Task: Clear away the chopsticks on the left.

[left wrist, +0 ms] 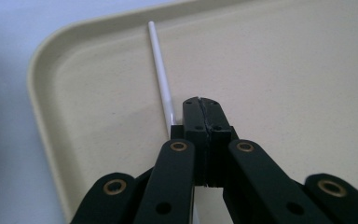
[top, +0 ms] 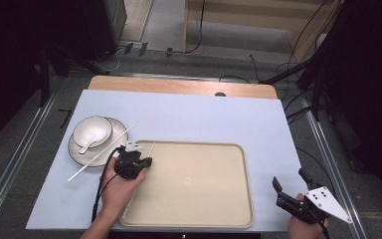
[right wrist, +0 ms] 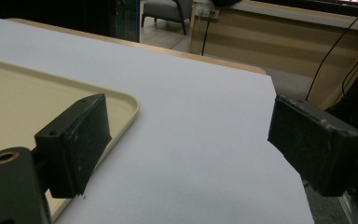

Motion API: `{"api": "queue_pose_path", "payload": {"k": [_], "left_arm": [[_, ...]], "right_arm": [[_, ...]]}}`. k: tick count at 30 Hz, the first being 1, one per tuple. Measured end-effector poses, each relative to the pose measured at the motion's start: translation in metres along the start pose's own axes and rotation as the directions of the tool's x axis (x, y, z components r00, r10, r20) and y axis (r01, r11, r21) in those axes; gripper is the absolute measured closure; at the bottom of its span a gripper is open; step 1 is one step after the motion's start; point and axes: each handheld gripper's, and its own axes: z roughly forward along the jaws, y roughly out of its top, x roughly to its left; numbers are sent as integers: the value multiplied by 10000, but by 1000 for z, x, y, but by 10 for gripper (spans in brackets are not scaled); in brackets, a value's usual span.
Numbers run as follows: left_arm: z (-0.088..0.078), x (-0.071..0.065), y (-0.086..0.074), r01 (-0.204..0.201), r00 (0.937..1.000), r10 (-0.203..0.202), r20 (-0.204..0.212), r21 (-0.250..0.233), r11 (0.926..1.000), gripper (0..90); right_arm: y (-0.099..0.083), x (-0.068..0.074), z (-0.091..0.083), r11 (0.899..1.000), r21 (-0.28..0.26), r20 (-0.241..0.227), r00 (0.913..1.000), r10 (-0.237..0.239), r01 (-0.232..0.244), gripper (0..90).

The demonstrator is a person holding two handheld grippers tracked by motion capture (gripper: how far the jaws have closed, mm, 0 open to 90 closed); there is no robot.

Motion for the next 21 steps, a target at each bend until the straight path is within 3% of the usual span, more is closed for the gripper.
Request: {"api": "queue_pose_path", "payload": {"k": [21], "left_arm": [[-18,19,-13,243,9997,-243,-72,-15,9997,900]], "right_arm": [[0,0,-1,10000,-6,14,10000,50,-50,133]]}}
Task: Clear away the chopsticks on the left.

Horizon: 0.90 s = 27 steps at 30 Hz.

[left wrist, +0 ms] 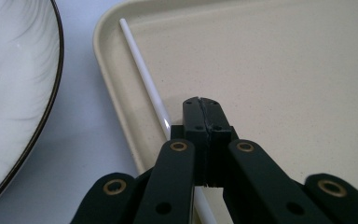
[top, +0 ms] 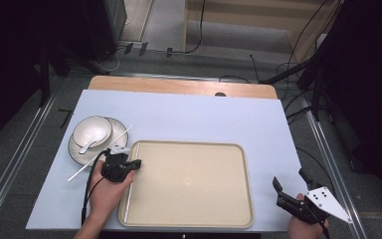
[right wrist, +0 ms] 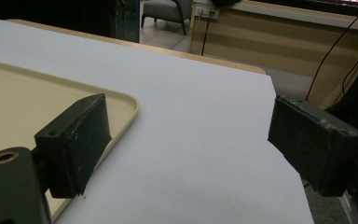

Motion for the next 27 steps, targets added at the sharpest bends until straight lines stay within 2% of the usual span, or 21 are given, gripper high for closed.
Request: {"api": "queue_pose_path", "payload": {"k": [15,17,23,27], "left_arm": [[-3,-1,-2,-270,9993,275,264,-192,9995,900],[-4,-1,-3,-213,9994,219,283,-224,9995,900],[-11,-1,-3,-366,9963,395,770,-382,9986,900],[-24,3,-4,-389,9912,482,1236,-763,9963,900]], "right_arm": [[0,0,0,10000,-20,-24,10000,-10,10,133],[0,0,1,10000,-25,-51,10000,11,-11,133],[0,1,1,10000,34,-74,10000,51,-51,133],[1,3,0,10000,0,-85,10000,-47,47,133]]}}
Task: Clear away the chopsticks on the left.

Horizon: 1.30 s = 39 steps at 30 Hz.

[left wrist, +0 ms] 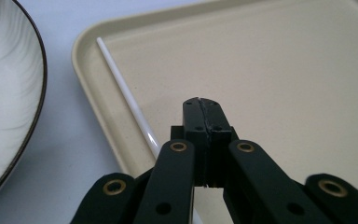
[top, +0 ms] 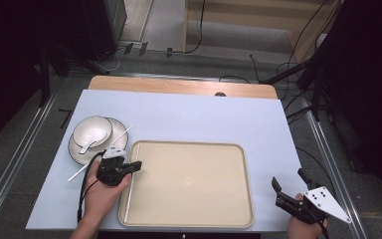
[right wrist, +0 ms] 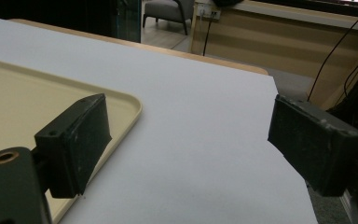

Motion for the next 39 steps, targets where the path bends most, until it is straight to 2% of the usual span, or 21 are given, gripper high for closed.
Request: {"api": "queue_pose_path", "payload": {"k": [2,11,16,24,34,39], "left_arm": [[-5,2,-1,-57,10000,57,26,-104,9999,881],[-27,7,-2,-365,9960,418,791,-673,9971,675],[-39,14,-6,-484,9954,552,784,-859,9951,623],[-56,31,-10,-330,9988,368,322,-1105,9933,640],[-75,56,-15,-342,9987,296,-406,-1156,9927,677],[-86,71,-20,-46,9961,-67,-874,-1285,9917,687]], "right_arm": [[0,0,0,10000,10,2,10000,-34,34,134],[0,-1,0,10000,-2,41,10000,14,-14,133],[0,-1,0,10000,24,43,10000,16,-16,133],[0,-1,0,10000,5,48,10000,2,-2,133],[0,-1,0,10000,17,69,10000,-4,4,133],[0,-1,0,10000,6,80,10000,-9,9,134]]}}
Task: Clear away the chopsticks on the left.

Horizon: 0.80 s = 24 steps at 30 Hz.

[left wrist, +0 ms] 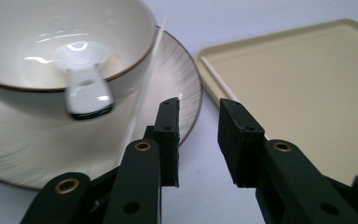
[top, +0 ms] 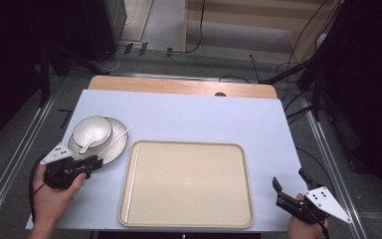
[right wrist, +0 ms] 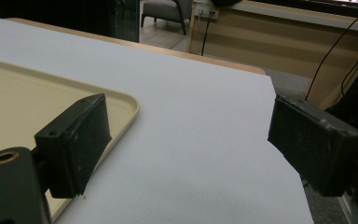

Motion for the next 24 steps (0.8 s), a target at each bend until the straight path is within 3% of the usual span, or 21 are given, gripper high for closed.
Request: {"api": "queue_pose_path", "payload": {"k": [6,12,24], "left_arm": [[-3,10,-2,159,9982,-157,-579,39,9999,690],[7,14,-3,233,9943,-187,-1047,426,9988,699],[26,16,-3,278,9907,-128,-1355,1093,9936,753]], "right_arm": [[0,0,0,10000,12,-3,10000,14,-14,134],[0,1,0,10000,20,-20,10000,22,-22,133],[0,1,1,10000,15,-61,10000,5,-5,134]]}}
